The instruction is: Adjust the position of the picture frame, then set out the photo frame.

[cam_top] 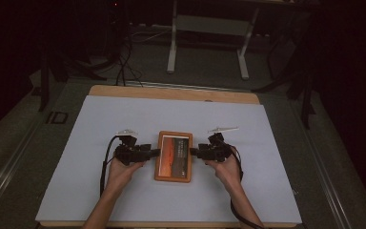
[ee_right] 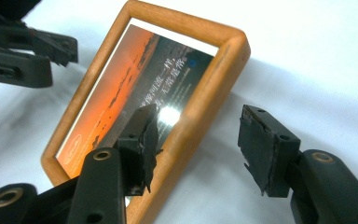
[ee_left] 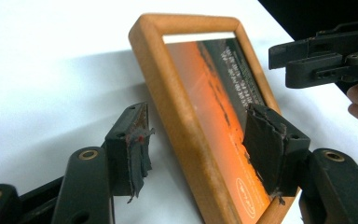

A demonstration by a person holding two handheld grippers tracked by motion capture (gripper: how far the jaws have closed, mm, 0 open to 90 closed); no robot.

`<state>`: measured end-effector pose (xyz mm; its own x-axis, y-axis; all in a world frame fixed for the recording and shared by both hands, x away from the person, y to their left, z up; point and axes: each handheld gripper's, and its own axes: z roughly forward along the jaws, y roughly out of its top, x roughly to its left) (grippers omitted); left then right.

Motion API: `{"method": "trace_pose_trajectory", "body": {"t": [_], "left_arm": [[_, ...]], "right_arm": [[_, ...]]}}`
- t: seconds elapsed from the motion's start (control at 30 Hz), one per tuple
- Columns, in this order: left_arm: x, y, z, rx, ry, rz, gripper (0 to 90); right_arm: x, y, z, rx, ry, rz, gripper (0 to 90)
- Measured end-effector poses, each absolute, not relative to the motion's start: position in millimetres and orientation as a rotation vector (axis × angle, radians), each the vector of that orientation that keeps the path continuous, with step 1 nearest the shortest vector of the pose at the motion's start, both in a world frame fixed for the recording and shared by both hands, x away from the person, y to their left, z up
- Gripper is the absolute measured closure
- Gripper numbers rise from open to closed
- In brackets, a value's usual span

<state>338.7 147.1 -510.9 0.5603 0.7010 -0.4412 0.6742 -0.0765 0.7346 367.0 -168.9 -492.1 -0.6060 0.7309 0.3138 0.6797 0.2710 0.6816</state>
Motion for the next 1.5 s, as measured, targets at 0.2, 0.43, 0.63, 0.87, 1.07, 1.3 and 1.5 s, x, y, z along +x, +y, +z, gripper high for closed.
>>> {"method": "trace_pose_trajectory", "body": {"t": [0.2,0.43,0.63,0.87,1.07,1.3,1.5], "left_arm": [[330,148,-502,1.781,1.113,0.102,41.4],[321,150,-495,1.766,1.093,0.142,41.2],[314,151,-491,1.765,1.078,0.163,40.9],[307,155,-485,1.738,1.076,0.174,40.9],[306,159,-481,1.713,1.076,0.182,40.9],[303,164,-476,1.688,1.083,0.173,40.9],[301,166,-473,1.678,1.078,0.177,40.8]], "right_arm": [[365,-159,-479,1.192,2.426,1.252,52.3],[370,-151,-473,1.097,2.420,1.228,59.9],[377,-145,-475,1.070,2.424,1.213,66.5],[381,-135,-479,0.985,2.420,1.184,85.3],[383,-132,-479,0.976,2.401,1.191,89.9],[386,-127,-482,0.946,2.412,1.168,90.0],[388,-127,-487,0.949,2.417,1.156,90.0]]}}
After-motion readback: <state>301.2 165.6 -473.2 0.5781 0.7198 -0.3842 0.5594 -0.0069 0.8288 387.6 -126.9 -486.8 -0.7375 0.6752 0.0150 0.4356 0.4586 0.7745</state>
